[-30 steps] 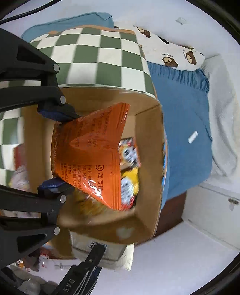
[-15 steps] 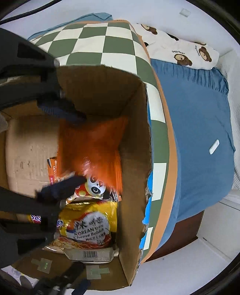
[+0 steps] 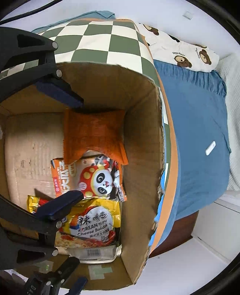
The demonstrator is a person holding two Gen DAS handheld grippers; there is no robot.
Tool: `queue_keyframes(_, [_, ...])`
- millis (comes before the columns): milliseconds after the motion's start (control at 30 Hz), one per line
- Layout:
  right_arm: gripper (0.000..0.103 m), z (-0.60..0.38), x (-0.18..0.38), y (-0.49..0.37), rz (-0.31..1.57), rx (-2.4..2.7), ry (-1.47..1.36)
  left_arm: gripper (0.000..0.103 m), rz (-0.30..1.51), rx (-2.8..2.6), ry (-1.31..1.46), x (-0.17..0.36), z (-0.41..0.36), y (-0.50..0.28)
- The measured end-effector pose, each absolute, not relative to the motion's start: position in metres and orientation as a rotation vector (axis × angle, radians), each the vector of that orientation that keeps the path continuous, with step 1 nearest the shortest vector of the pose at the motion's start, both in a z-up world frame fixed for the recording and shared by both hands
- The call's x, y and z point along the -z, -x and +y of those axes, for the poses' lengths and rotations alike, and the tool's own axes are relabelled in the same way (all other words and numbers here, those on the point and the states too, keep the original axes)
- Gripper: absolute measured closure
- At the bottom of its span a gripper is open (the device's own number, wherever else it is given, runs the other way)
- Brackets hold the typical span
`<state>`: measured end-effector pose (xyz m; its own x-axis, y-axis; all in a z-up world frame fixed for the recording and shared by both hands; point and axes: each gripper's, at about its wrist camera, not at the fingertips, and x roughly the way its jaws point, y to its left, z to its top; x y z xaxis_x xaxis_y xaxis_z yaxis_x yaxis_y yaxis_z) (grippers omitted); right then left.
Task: Organize snacks
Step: 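Lower the wafer pack and orange chip bag into the box, open both tools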
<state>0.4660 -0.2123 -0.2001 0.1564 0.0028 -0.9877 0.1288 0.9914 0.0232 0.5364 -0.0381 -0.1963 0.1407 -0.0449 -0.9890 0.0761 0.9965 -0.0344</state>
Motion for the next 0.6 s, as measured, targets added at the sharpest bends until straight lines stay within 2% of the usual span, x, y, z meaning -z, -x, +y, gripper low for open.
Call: queue_keyframes(600, [0.01, -0.184, 0.149, -0.39, 1.253, 0.019, -0.097, 0.011, 1.245, 0.134, -0.013, 0.127, -0.031, -0.455])
